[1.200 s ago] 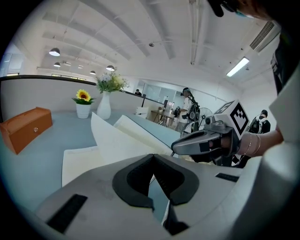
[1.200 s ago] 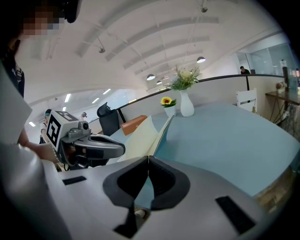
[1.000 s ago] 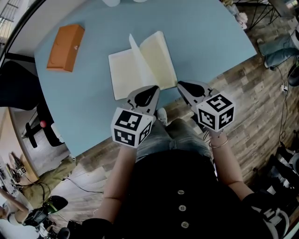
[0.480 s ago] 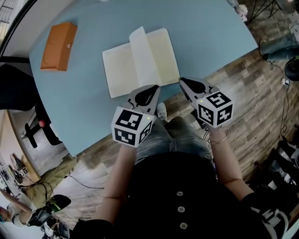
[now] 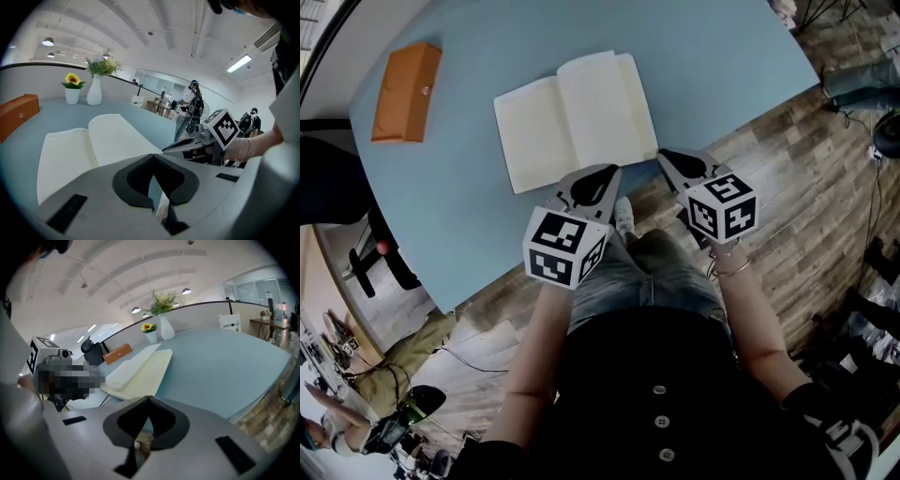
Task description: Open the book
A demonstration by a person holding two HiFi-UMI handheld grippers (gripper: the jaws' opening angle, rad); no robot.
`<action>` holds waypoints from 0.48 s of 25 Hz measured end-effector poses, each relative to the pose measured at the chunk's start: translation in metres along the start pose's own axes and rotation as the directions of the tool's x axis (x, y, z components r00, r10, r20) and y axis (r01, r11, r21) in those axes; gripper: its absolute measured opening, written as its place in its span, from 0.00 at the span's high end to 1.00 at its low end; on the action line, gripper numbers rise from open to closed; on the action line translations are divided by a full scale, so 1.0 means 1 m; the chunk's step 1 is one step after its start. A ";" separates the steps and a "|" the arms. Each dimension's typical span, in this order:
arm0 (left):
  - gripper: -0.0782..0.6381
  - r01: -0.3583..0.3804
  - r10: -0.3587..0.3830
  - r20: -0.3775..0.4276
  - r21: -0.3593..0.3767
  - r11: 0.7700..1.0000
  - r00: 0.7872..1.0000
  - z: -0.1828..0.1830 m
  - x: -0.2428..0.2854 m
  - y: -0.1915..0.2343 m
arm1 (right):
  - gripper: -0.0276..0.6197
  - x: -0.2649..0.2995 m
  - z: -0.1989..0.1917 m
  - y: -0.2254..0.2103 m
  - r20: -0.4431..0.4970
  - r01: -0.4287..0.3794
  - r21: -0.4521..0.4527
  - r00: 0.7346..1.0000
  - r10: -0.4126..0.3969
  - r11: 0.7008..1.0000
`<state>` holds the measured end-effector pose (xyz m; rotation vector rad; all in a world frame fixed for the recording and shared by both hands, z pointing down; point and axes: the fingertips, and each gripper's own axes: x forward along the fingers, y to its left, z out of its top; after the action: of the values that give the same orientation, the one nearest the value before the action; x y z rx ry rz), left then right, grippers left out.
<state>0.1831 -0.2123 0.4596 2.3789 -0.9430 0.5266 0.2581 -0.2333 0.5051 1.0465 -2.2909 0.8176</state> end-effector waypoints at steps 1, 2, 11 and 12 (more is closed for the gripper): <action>0.87 0.000 0.000 -0.004 -0.002 1.000 1.000 -0.001 0.001 0.000 | 0.95 0.002 -0.003 -0.001 -0.007 0.000 0.002 1.000 0.000 1.000; 0.87 0.000 0.000 -0.008 -0.004 1.000 1.000 -0.003 0.001 0.000 | 0.95 0.003 -0.005 -0.002 -0.013 0.000 0.003 1.000 0.000 1.000; 0.87 -0.006 0.006 -0.011 -0.018 1.000 1.000 -0.006 0.001 0.005 | 0.95 0.013 -0.014 -0.005 -0.064 0.017 -0.023 0.998 -0.019 1.000; 0.87 -0.007 0.007 -0.011 -0.018 1.000 1.000 -0.006 0.000 0.005 | 0.95 0.014 -0.015 -0.006 -0.071 0.024 -0.029 0.997 -0.026 0.999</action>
<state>0.1785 -0.2124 0.4659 2.3552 -0.9478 0.5319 0.2569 -0.2329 0.5266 1.0151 -2.2193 0.7981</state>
